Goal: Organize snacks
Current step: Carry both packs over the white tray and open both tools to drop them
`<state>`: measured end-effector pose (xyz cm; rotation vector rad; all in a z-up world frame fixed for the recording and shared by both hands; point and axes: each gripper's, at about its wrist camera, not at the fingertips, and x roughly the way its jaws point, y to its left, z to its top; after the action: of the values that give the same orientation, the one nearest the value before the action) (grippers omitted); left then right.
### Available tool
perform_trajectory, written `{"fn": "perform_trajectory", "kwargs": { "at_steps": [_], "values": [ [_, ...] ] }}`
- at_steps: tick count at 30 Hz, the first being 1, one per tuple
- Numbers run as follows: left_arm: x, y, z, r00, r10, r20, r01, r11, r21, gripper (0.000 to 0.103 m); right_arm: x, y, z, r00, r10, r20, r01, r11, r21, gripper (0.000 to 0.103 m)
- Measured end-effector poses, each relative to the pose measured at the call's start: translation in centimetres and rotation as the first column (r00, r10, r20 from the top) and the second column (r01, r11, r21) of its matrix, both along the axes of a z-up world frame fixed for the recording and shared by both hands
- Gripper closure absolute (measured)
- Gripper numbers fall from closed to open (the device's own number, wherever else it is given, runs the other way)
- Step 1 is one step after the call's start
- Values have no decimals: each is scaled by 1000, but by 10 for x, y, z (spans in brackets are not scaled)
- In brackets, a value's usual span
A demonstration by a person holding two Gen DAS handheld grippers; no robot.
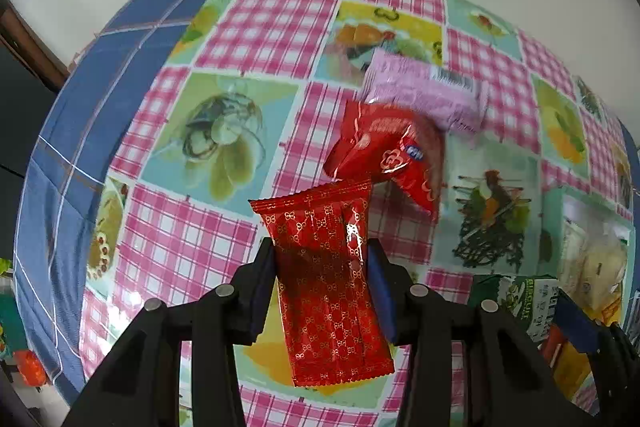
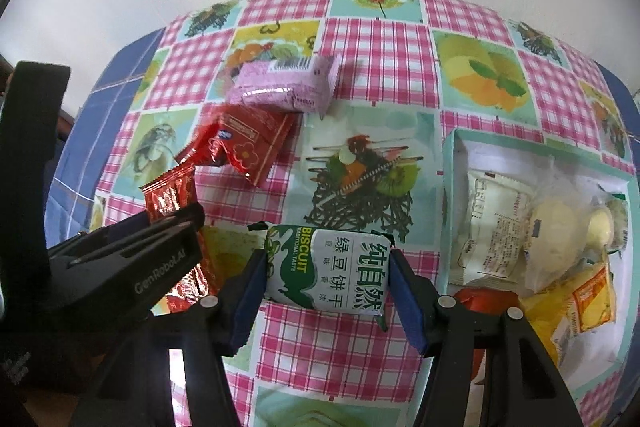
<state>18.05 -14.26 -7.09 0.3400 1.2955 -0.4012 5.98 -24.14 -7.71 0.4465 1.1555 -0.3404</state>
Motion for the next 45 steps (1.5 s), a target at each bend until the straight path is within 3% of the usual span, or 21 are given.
{"fn": "perform_trajectory", "kwargs": {
  "at_steps": [11,20,28,34,45],
  "values": [
    [-14,-12,47,995,-15,100,20,999,-47,57,-20,-22,26,997,-51,58,51,999,15,40],
    [-50,-60,65,979,-136,151,148,986,-76,57,-65,-83,40,977,-196,85,194,980,30,40],
    [-96,-118,61,943,-281,176,301,948,-103,57,-121,-151,39,931,-357,75,356,934,30,40],
    [-106,-145,44,930,-311,196,334,938,-95,57,-161,-192,28,889,-455,46,453,891,35,40],
    [-115,-170,15,917,-355,181,378,919,-112,57,-173,-220,-6,872,-489,-18,489,870,55,40]
  ]
}}
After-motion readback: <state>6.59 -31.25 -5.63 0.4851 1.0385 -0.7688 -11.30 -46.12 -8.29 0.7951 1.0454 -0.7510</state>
